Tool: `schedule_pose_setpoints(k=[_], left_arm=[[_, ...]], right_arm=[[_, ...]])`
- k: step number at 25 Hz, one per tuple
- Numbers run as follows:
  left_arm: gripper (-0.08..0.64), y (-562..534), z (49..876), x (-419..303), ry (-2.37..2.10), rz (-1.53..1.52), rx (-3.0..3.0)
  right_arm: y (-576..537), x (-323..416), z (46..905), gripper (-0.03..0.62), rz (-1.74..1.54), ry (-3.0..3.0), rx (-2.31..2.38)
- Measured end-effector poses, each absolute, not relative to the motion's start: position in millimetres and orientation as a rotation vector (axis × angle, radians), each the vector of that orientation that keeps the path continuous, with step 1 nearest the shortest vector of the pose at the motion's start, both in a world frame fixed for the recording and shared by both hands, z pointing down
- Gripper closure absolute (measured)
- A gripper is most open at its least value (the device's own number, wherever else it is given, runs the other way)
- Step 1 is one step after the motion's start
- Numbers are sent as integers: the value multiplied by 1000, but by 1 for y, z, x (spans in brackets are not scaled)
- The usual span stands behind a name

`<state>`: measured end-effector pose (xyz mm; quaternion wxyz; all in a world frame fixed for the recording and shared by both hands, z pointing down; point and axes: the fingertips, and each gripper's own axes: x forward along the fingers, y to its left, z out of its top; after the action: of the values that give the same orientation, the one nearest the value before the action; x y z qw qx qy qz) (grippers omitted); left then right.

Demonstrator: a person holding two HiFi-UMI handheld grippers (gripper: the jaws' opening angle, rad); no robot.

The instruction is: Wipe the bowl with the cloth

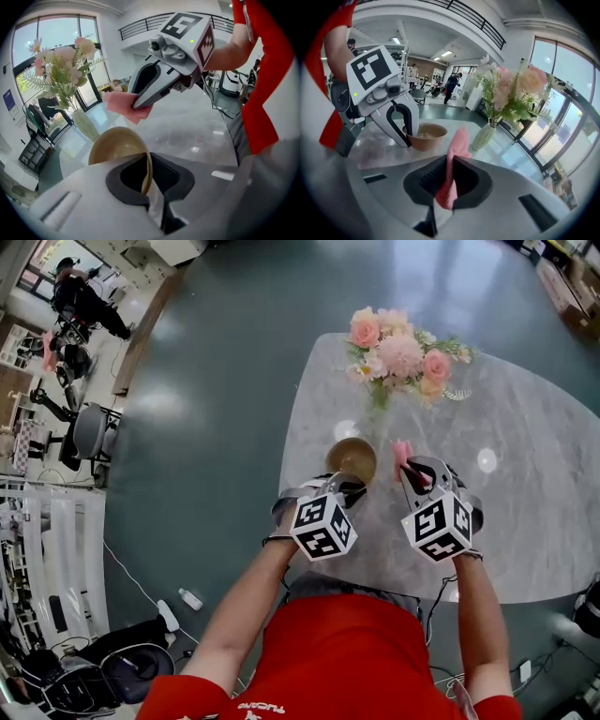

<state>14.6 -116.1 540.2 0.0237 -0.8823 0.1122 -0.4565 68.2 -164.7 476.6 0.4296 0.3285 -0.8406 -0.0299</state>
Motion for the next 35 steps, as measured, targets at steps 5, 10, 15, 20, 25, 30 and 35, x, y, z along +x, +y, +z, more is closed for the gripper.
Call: schedule_pose_setpoints(k=[5, 10, 15, 20, 25, 30, 35], left_arm=[[537, -124, 559, 13, 291, -1542, -2630], [537, -130, 569, 14, 272, -1613, -2554], [537, -136, 576, 15, 245, -1647, -2503], [537, -135, 582, 10, 203, -1705, -2451], [537, -135, 583, 10, 193, -1718, -2434], [537, -134, 585, 9, 191, -1727, -2409], [535, -133, 591, 6, 190, -1735, -2395]], right_arm=[[-167, 70, 505, 568, -83, -2027, 771], [-168, 71, 528, 568, -65, -1993, 728], [-171, 68, 544, 568, -20, -1983, 686], [-172, 67, 553, 566, 19, -1977, 670], [-170, 67, 560, 558, 52, -1974, 663], [-168, 67, 566, 539, 101, -1983, 670], [-167, 67, 568, 505, 155, -2001, 689]])
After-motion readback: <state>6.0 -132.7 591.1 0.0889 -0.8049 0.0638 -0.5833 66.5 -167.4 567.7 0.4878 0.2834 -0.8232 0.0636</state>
